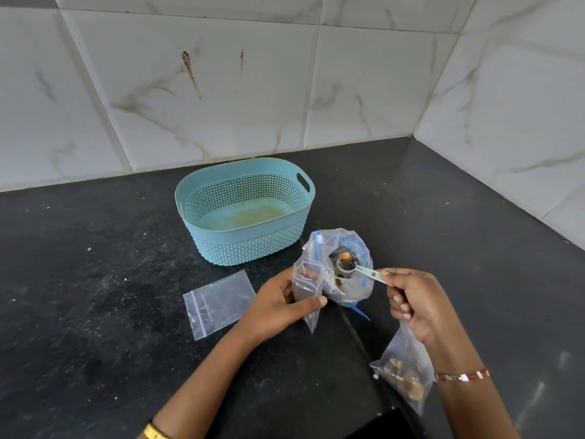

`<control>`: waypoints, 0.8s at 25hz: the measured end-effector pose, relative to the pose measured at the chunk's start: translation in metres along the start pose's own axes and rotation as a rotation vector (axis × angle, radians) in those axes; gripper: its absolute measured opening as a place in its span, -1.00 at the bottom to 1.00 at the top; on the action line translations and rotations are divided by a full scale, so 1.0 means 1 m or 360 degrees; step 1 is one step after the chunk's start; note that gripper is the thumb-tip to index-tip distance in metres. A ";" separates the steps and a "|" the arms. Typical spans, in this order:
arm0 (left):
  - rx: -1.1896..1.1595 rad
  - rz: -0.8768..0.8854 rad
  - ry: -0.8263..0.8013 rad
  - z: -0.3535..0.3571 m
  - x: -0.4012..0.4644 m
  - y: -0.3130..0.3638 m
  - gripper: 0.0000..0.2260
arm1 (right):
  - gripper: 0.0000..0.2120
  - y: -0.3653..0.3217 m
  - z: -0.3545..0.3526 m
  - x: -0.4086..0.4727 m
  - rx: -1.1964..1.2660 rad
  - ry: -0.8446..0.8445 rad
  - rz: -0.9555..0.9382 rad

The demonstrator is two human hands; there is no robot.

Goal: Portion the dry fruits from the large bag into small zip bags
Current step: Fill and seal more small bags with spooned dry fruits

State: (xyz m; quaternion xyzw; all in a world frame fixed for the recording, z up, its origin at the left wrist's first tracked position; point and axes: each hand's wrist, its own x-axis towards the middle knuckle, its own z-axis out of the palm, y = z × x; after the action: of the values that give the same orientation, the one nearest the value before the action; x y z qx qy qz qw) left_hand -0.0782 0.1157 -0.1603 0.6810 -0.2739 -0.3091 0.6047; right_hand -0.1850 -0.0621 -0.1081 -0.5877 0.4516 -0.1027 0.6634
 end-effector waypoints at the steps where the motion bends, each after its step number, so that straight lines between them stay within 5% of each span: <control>1: 0.0006 0.0001 0.0005 0.000 0.000 0.000 -0.68 | -0.84 0.000 -0.002 -0.001 0.0004 -0.0001 0.0004; 11: 0.0056 0.0061 0.0002 0.002 0.001 -0.002 -0.70 | -0.84 -0.017 0.002 -0.034 -0.0037 -0.0114 -0.0361; 16: 0.0063 0.0132 0.0030 0.003 0.001 -0.005 -0.67 | -0.79 0.007 0.031 -0.044 -0.1248 0.0171 -0.1431; 20: 0.0074 0.0145 0.0080 0.003 0.002 -0.009 -0.64 | -0.73 0.019 0.028 -0.036 -0.1553 0.0321 -0.1947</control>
State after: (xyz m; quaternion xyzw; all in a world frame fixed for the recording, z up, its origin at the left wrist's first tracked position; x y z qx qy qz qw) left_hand -0.0792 0.1138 -0.1693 0.6892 -0.2965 -0.2575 0.6089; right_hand -0.1927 -0.0130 -0.1107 -0.9444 0.1002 -0.2924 0.1120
